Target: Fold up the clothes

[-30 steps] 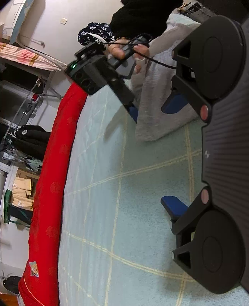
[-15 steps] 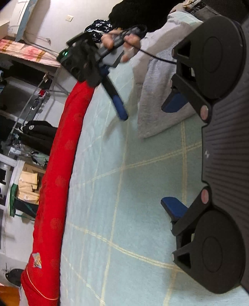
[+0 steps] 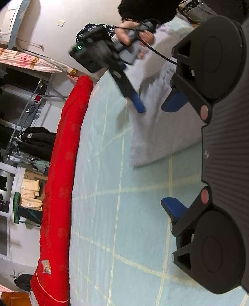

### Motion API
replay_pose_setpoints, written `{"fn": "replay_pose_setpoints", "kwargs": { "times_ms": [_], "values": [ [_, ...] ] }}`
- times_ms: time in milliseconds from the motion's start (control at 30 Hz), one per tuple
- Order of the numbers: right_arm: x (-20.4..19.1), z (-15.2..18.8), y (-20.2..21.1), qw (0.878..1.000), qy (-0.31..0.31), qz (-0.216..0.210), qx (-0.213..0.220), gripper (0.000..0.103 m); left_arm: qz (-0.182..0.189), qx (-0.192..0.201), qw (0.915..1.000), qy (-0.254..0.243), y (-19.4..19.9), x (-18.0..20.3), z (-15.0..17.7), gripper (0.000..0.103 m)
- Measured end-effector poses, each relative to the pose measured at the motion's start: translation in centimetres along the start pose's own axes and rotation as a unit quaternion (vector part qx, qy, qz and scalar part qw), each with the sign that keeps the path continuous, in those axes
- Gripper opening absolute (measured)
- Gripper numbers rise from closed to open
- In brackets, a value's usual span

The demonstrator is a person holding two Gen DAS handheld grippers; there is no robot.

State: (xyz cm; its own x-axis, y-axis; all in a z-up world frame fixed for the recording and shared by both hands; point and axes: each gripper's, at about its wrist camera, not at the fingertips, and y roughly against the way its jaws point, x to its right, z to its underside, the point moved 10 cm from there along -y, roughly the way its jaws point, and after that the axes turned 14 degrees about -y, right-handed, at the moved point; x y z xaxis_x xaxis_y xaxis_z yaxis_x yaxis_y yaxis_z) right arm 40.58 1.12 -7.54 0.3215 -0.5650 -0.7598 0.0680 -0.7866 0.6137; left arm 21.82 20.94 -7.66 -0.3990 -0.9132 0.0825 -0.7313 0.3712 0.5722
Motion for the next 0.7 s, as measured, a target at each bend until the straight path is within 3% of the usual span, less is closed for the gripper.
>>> {"fn": "replay_pose_setpoints", "kwargs": {
  "times_ms": [67,167,267,367,467,567,700],
  "values": [
    [2.0,0.6,1.1,0.999,-0.016,0.044,0.025,0.101,-0.002,0.000,0.9998,-0.018,0.5,1.5,-0.2,0.095],
    [1.3,3.1,5.7,0.996,-0.035,-0.003,0.079,0.103,-0.007,0.008,0.9990,-0.044,1.4,3.3,-0.6,0.096],
    [0.9,7.4,9.9,0.990,-0.032,-0.014,0.135,0.103,0.006,0.015,0.9990,-0.043,1.3,4.8,-0.8,0.098],
    [3.7,11.3,12.8,0.978,-0.051,0.047,0.199,0.103,0.020,0.007,0.9984,-0.053,-0.4,7.1,-1.6,0.098],
    [6.7,14.0,14.8,0.958,-0.065,0.105,0.260,0.103,0.032,0.008,0.9935,-0.109,-2.8,10.8,-2.7,0.098],
    [9.1,15.6,15.7,0.935,-0.048,0.181,0.300,0.103,0.018,0.001,0.9884,-0.151,-5.4,13.2,-2.6,0.098],
    [11.0,16.6,15.2,0.912,0.004,0.277,0.303,0.103,-0.001,-0.049,0.9923,-0.114,-8.7,13.8,0.1,0.098]
  ]
}}
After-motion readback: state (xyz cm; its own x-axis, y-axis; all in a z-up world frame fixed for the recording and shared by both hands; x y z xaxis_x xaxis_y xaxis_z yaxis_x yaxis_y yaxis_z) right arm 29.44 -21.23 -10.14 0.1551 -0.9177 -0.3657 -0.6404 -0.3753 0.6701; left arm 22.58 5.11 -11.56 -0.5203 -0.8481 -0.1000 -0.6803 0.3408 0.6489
